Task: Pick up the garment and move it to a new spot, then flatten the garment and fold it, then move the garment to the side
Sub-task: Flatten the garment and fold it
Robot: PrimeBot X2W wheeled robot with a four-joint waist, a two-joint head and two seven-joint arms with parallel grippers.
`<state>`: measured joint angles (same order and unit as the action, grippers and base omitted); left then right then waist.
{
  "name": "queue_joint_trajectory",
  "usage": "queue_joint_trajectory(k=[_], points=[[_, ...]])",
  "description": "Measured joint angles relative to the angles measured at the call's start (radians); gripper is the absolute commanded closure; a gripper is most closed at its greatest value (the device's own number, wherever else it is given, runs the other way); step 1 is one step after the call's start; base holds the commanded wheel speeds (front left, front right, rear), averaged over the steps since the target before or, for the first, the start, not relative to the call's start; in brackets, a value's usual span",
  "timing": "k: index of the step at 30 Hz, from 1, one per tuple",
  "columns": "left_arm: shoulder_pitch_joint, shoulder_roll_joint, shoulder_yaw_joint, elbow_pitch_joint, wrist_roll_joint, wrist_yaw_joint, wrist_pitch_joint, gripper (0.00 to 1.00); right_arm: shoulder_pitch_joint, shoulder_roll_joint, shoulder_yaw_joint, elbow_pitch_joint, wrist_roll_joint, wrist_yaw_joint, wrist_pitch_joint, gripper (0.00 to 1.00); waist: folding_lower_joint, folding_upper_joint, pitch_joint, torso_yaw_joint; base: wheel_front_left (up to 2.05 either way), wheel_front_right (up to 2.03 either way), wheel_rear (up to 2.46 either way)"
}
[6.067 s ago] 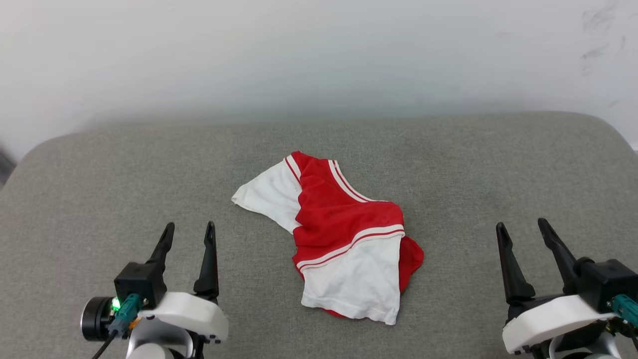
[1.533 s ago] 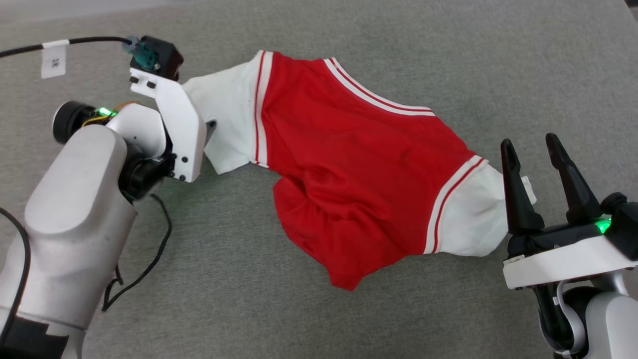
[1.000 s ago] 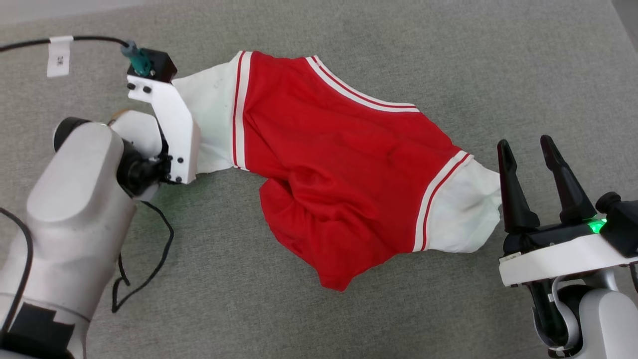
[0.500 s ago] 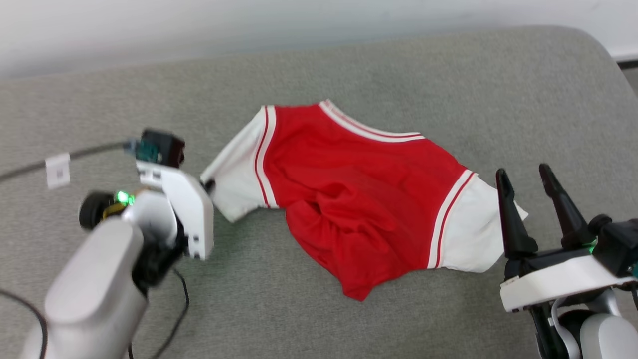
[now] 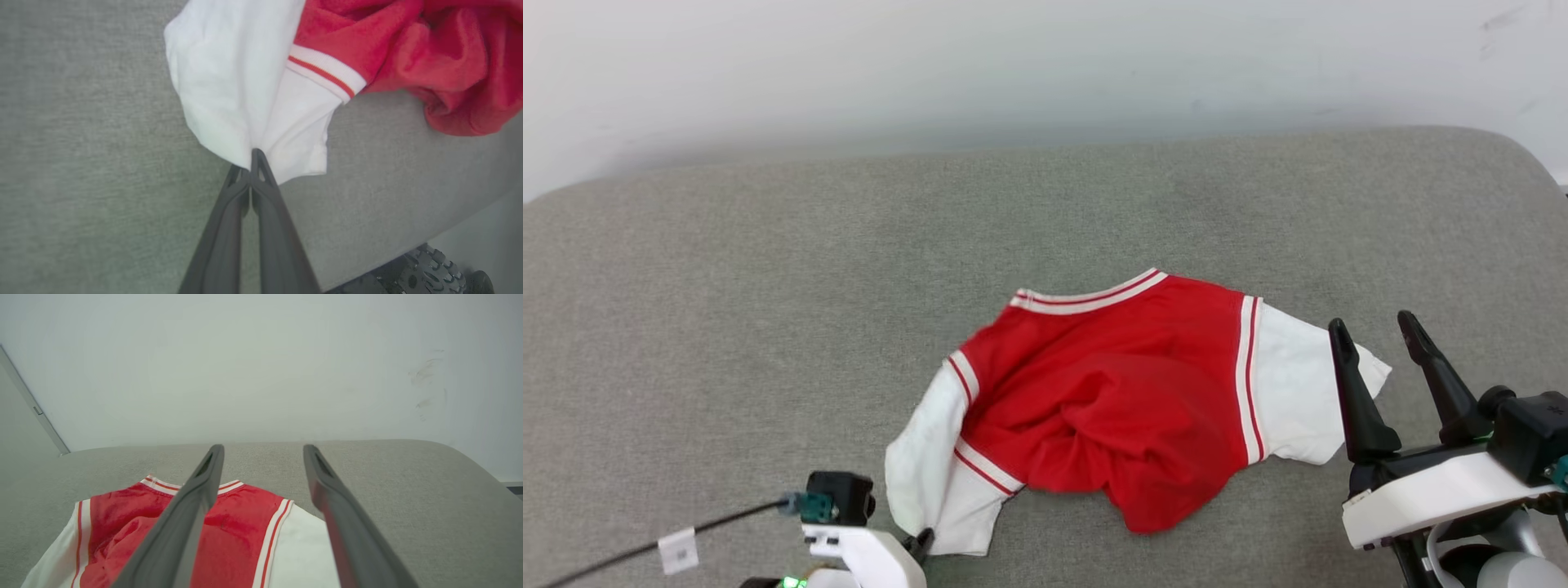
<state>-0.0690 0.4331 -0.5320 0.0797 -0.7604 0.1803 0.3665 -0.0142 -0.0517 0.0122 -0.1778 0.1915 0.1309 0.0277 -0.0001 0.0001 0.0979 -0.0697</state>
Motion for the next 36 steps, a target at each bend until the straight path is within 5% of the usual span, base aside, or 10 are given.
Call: queue_joint_trajectory(k=[1,2,3,4,14,17,25,30,36], points=[[0.014,-0.009,0.001,0.000,0.001,0.010,-0.018,1.00,0.002,0.000,0.000,-0.007,-0.001,0.000,0.004,0.00,0.0000,-0.0001,-0.003,0.002,0.00,0.00,0.00],[0.021,-0.020,0.004,-0.001,0.002,0.021,-0.038,0.67,0.003,0.000,0.001,-0.012,-0.002,0.000,0.008,0.00,0.0000,0.0000,-0.005,0.004,0.00,0.00,0.00],[0.022,-0.027,0.006,0.001,0.002,0.024,-0.048,0.07,0.005,0.000,0.000,-0.014,-0.004,0.000,0.009,0.00,0.0000,0.0000,-0.008,0.006,0.00,0.00,0.00],[0.024,-0.033,0.008,-0.001,0.003,0.027,-0.064,0.00,0.008,0.000,0.000,-0.018,-0.004,0.000,0.012,0.00,0.0000,0.0000,-0.011,0.009,0.00,0.00,0.00],[-0.028,0.010,0.082,-0.083,0.109,0.076,-0.229,0.00,0.037,0.000,-0.013,-0.046,-0.006,0.000,0.034,0.00,0.0000,0.0000,-0.035,0.035,0.00,0.00,0.00],[-0.069,0.062,0.086,-0.100,0.114,0.065,-0.169,0.00,0.037,0.000,-0.018,-0.054,-0.002,0.000,0.035,0.00,0.0000,0.0000,-0.028,0.040,0.00,0.00,0.00],[-0.212,0.189,0.050,-0.095,0.033,-0.060,0.139,0.00,0.009,0.000,-0.003,-0.067,0.002,0.000,0.029,0.00,0.0000,0.0000,0.044,0.029,0.00,0.00,0.00],[-0.250,0.196,0.013,-0.047,-0.024,-0.103,0.275,0.00,-0.016,0.000,0.003,-0.057,0.010,0.000,0.012,0.00,0.0001,0.0000,0.104,0.008,0.00,0.00,0.00],[-0.291,0.179,-0.010,0.036,-0.038,-0.125,0.315,0.00,-0.045,0.000,0.011,-0.029,0.020,0.000,-0.005,0.00,0.0001,0.0000,0.159,-0.022,0.00,0.00,0.00]])
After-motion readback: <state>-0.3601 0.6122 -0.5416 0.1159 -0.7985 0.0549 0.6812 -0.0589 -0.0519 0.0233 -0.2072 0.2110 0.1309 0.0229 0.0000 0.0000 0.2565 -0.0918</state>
